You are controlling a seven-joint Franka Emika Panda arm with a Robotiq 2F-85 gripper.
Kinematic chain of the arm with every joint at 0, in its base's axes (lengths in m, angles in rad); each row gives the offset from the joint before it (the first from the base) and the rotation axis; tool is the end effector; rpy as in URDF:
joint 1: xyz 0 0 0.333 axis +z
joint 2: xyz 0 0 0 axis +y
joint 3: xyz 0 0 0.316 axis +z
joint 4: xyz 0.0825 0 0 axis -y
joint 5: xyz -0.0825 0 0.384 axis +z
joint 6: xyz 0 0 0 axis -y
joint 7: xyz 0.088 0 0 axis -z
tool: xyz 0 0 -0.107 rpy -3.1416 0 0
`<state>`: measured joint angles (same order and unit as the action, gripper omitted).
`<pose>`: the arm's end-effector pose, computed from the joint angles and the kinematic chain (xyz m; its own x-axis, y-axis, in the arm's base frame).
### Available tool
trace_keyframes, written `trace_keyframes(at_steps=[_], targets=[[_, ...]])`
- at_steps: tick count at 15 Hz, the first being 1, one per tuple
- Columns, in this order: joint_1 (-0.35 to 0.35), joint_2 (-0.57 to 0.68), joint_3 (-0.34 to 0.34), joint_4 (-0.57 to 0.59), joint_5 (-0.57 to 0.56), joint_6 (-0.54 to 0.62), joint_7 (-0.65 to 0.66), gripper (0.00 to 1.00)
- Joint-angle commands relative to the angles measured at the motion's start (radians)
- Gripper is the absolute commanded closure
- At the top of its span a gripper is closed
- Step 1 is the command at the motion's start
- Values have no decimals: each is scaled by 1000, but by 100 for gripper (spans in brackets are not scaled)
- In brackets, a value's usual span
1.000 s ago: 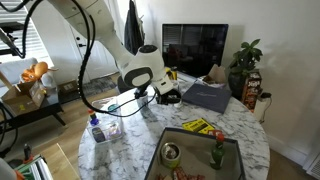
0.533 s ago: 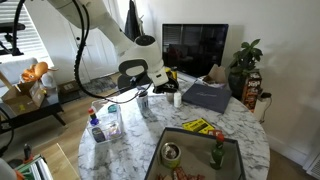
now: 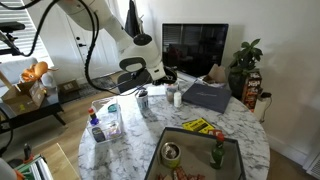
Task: Put the black pouch on the plastic cup
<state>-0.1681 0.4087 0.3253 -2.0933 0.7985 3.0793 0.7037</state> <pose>0.6116 0.0290 0.2798 0.2119 -0.9695 -0.1228 -0.8063 -0.1025 -0.5825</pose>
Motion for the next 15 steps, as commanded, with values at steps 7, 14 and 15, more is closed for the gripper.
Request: trace_keyframes(at_steps=[7,14,15], targets=[[76,292,-96,357,-85,-205,-158,97],[93,236,-106,307,-6,-172,-283,97],[105,244,-124,322,-21,-170,-297,97]])
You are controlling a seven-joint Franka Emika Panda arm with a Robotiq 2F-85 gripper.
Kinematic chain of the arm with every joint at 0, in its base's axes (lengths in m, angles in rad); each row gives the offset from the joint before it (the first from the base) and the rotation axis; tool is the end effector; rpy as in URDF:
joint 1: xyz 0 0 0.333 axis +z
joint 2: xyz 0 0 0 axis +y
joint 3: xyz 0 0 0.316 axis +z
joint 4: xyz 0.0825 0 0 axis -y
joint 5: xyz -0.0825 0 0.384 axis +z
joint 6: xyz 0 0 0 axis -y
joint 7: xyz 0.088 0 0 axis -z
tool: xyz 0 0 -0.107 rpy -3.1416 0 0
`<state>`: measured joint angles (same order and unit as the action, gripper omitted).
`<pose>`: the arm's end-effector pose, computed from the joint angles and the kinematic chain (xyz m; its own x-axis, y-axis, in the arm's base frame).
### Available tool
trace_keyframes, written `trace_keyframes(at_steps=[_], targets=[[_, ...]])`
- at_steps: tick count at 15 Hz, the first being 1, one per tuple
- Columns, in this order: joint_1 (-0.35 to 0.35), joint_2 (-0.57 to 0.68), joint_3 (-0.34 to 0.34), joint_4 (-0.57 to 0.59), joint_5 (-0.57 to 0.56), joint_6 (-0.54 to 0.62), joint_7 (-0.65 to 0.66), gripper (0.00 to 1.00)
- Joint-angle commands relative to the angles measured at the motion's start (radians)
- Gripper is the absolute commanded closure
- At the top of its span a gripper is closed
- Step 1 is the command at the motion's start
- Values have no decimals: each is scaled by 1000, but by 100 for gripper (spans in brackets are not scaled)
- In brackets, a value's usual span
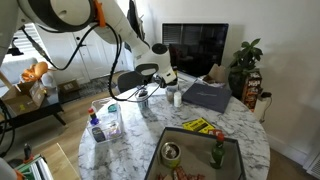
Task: Put the black pouch on the plastic cup
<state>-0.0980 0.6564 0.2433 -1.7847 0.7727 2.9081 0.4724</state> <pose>0.6833 0.0381 0.2302 0.4509 -0.8875 -0.0945 -0.7506 -0.3198 -0.5782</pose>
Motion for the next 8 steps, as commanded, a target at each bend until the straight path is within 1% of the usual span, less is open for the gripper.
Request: trace_keyframes(at_steps=[1,3,4,6,7,8], targets=[[44,10,-56,37,-5,2,-79,97],[52,22,-64,74,4,2,-88,97],[51,1,-66,40,19,-9,-80,87],[55,6,-70,61,17,-9,-80,87],[55,6,-71,63,17,-9,-81,97],[53,16,-66,76,15,-12,-93,97]])
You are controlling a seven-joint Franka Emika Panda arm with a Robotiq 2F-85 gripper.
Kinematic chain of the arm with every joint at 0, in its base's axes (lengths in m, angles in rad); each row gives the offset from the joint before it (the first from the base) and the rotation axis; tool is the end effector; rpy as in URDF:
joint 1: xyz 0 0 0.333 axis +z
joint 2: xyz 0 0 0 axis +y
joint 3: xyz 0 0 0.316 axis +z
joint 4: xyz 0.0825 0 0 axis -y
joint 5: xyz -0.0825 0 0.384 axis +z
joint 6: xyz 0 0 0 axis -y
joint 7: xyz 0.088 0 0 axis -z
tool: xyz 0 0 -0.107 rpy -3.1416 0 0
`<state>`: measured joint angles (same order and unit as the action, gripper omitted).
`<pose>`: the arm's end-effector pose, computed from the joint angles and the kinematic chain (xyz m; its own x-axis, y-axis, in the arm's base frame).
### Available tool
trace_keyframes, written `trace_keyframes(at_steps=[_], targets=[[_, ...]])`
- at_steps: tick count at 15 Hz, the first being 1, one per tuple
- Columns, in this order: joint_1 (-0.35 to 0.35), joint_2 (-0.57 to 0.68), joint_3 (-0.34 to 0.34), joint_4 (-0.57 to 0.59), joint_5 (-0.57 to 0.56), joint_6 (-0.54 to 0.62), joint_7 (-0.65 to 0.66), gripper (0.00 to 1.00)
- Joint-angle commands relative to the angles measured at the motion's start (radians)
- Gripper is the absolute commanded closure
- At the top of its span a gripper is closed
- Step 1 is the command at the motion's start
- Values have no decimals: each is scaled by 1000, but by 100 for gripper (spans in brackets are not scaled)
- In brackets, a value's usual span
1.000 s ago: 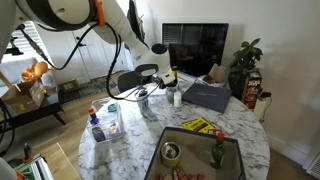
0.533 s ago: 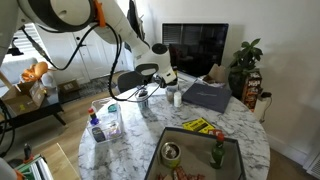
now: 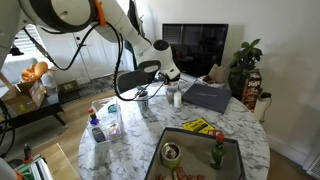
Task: Put the black pouch on the plastic cup
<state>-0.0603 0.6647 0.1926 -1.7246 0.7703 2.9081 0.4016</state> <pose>0.7002 0.0319 0.2477 0.4969 -0.8678 -0.0060 -0.6909 -0.3915 -0.6078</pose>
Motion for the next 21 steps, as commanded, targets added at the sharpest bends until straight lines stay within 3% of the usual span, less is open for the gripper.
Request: trace_keyframes(at_steps=[1,9,14,21], targets=[[36,24,-39,38,-8,-13,-6,97],[137,72,-157,133,-153,-145,107,97],[126,109,-145,215,-181,-227,138,97],[132,176,-180,313,-230,-276,221,97]])
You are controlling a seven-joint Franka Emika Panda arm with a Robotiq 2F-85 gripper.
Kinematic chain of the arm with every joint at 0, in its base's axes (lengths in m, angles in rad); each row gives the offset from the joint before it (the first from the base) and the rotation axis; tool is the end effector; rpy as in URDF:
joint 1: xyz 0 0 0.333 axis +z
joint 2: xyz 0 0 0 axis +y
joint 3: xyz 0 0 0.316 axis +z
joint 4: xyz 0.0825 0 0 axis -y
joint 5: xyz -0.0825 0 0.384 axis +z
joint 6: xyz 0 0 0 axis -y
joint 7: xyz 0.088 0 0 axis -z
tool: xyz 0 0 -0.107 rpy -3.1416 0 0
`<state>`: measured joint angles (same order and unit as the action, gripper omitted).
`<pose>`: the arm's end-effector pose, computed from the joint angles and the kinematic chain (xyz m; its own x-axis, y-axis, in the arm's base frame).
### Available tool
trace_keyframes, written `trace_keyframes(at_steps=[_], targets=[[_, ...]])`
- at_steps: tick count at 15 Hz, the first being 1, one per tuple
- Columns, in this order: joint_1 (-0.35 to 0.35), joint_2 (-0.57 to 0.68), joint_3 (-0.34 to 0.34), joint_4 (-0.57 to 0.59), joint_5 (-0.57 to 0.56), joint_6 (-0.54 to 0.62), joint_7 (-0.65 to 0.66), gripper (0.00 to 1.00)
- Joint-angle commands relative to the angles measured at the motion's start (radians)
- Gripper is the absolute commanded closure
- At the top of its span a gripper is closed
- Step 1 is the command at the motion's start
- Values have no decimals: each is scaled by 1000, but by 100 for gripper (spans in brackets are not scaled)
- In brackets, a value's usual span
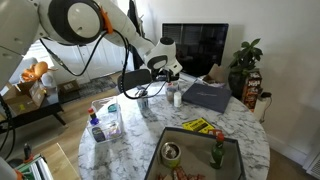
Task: Put the black pouch on the plastic cup
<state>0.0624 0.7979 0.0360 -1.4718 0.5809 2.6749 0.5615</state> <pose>0.7491 0.0513 0.2430 0.5834 -0.8122 -0.0069 -0.6971 -0.4963 -0.5174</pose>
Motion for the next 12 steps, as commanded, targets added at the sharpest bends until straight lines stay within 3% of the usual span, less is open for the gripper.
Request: trace_keyframes(at_steps=[1,7,8,9,12], targets=[[12,49,-30,67,-55,-51,74,97],[3,74,-23,110,-91,-92,126,97],[7,77,-29,114,-101,-97,141,62],[9,78,-34,117,-110,-104,152,61],[21,71,-65,108,-160,-131,198,39]])
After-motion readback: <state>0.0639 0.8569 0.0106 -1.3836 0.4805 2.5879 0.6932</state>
